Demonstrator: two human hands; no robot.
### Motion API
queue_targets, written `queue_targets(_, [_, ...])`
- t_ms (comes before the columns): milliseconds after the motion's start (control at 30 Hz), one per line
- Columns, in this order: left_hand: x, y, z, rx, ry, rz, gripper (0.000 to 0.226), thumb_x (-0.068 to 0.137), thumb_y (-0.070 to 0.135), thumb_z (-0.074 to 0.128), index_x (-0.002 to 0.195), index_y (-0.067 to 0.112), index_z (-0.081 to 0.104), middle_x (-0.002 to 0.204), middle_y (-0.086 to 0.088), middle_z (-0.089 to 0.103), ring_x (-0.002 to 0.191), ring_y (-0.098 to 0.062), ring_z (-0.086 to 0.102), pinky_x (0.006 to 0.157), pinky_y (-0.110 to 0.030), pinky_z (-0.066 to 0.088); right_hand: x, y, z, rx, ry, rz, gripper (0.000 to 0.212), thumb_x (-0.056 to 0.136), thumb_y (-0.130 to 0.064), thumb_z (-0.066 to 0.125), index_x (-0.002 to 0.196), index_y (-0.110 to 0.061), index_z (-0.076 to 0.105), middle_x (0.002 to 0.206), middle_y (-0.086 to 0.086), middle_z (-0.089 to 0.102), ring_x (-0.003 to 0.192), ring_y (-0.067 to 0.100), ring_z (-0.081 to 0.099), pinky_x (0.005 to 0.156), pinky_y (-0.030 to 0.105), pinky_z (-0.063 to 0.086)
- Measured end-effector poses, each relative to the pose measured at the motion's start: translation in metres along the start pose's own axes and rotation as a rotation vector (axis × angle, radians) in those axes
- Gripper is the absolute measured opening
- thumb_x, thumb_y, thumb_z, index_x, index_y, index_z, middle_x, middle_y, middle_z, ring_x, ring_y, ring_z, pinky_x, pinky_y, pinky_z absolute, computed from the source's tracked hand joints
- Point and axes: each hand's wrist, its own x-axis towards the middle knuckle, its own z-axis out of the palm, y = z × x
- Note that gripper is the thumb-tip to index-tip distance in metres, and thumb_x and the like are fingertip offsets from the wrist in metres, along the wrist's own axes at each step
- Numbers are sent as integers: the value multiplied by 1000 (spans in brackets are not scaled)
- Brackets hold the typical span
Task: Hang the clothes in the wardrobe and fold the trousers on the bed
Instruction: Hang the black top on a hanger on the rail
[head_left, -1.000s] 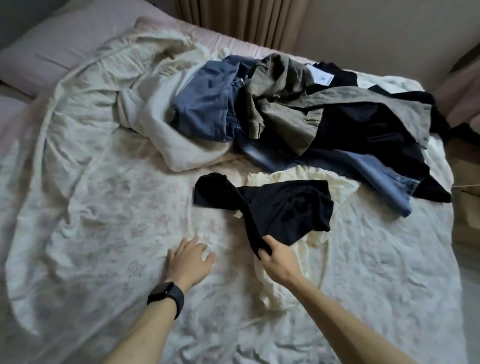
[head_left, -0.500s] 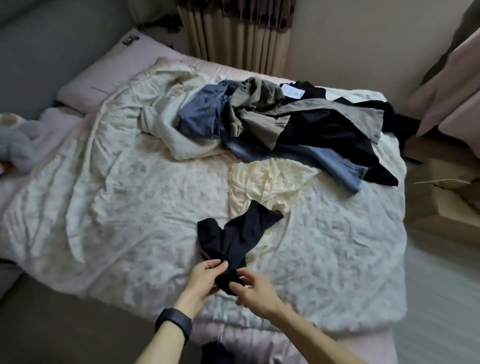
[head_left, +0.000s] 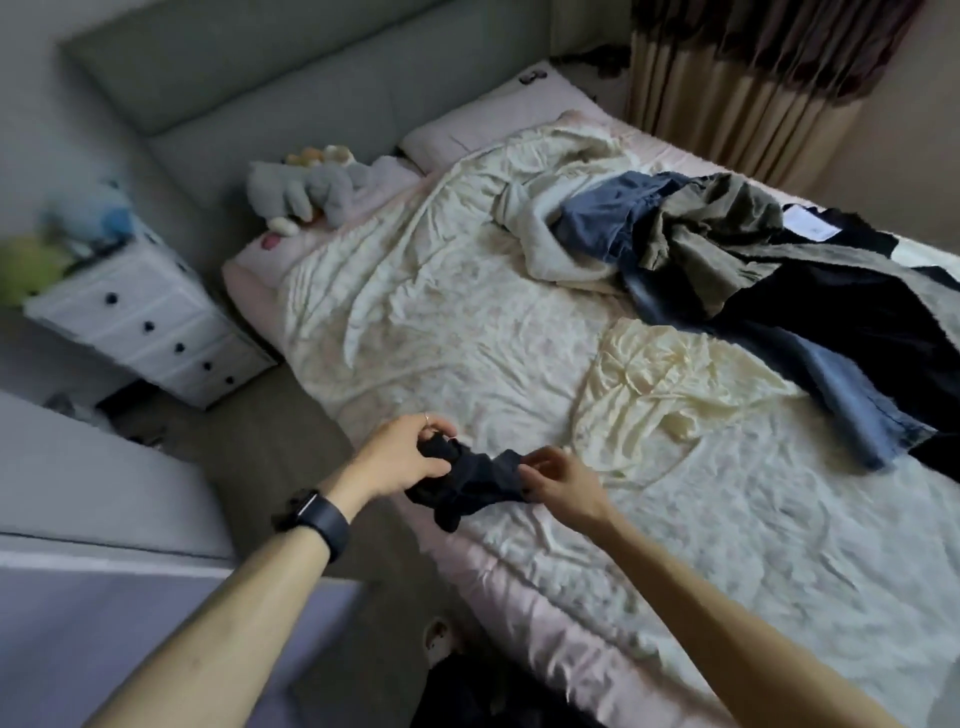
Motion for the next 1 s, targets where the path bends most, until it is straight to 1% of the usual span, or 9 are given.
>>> queue_targets(100, [-45,-1,-23,10,61,20,37,80,17,78,110,36,67,101,8,67,94,-9,63,86,-34,54,5,-39,8,-78,-37,-161,27,91,-36,69,117,-29,64,114,-7,67,88,11,70,81,27,52])
queue_targets(200, [-100,-9,-51,18,176,21,38,80,16,80,105,40,65,89,14,66,84,-7,64,77,-31,54,8,-89,32,-198,-231,-355,44,90,-31,71,132,-36,57,129,-5,53,85,9,70,92,31,51])
queue_targets(300, [-154,-21,-71,12,257,-1,41,80,22,80,105,48,61,91,20,67,84,-2,65,73,-31,57,2,-128,69,-309,-462,-532,66,86,-21,77,144,-36,49,138,-3,43,90,15,69,97,34,51])
queue_targets(433, [-229,-44,-85,-1,342,-74,47,79,26,78,108,55,56,93,29,66,87,2,64,77,-32,57,-20,-161,135,-495,-610,-740,60,81,-19,78,136,-30,59,124,3,58,105,14,60,96,25,48])
queue_targets(533, [-294,-78,-87,-26,482,-176,47,80,25,78,107,54,55,92,31,65,85,5,60,77,-28,54,-50,-175,183,-640,-583,-821,28,81,-30,76,106,-22,67,102,1,62,96,23,64,77,26,45])
queue_targets(667, [-373,-134,-78,100,662,-476,34,86,33,70,108,51,51,95,24,64,92,-7,61,82,-37,52,-88,-187,218,-756,-531,-900,22,85,-45,67,85,-27,53,94,-4,53,92,30,63,74,35,49])
queue_targets(833, [-458,-193,-47,100,916,-791,16,89,32,64,100,43,61,107,11,67,104,-21,63,81,-34,49,-132,-244,242,-832,-379,-1167,25,87,-39,55,87,-28,33,76,4,60,78,39,63,60,37,44])
queue_targets(900, [-482,-203,-33,50,1069,-837,12,88,34,66,97,41,64,107,11,72,104,-23,65,83,-38,53,-155,-259,251,-746,-348,-1275,23,86,-33,56,95,-30,35,75,2,62,73,39,61,59,37,43])
queue_targets(1000, [-499,-208,-16,101,1266,-891,11,85,39,68,97,40,68,98,6,74,96,-29,68,70,-33,50,-179,-268,266,-758,-399,-1324,27,89,-32,56,115,-32,49,92,0,72,82,35,66,69,40,53])
